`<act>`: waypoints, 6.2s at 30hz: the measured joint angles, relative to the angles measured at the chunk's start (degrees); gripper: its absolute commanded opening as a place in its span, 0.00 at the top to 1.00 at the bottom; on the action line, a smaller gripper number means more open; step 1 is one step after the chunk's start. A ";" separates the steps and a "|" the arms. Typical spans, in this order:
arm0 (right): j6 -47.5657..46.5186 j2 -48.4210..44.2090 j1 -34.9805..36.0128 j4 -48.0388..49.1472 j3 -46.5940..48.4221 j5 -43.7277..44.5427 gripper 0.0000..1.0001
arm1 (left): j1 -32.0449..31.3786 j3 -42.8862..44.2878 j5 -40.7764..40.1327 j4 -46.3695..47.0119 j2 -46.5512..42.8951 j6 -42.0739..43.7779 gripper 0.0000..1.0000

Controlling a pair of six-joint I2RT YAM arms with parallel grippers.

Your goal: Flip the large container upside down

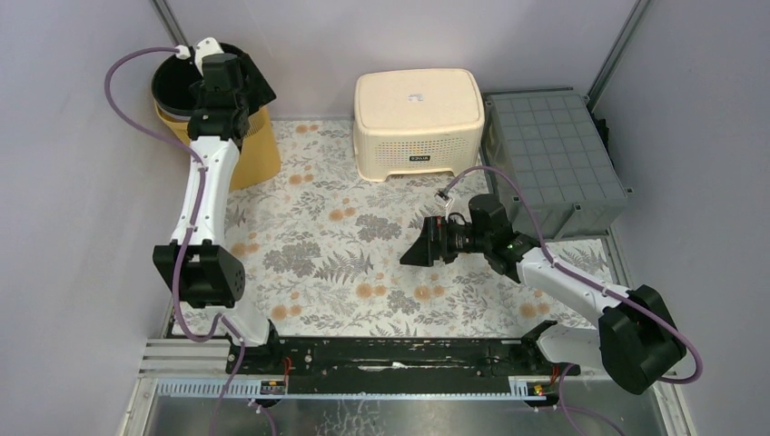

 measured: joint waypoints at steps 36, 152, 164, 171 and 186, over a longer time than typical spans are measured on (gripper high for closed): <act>0.90 0.87 0.00 3.96 -2.21 -2.10 0.01 | -2.40 26.43 -7.93 -17.29 14.60 5.60 0.00; -2.84 -21.42 0.00 -12.20 -12.48 -7.74 0.01 | -7.82 11.61 5.44 4.81 9.97 17.64 0.00; -2.10 -15.06 0.00 -16.17 -2.71 -7.28 0.01 | -3.96 16.85 9.86 12.83 12.11 31.71 0.01; -2.27 -14.69 0.00 -17.70 -0.48 -6.03 0.01 | 0.94 14.58 13.49 14.64 11.56 31.85 0.00; 0.63 -14.67 0.00 -16.98 5.18 -2.91 0.01 | 0.68 -8.39 13.64 34.29 2.08 29.73 0.00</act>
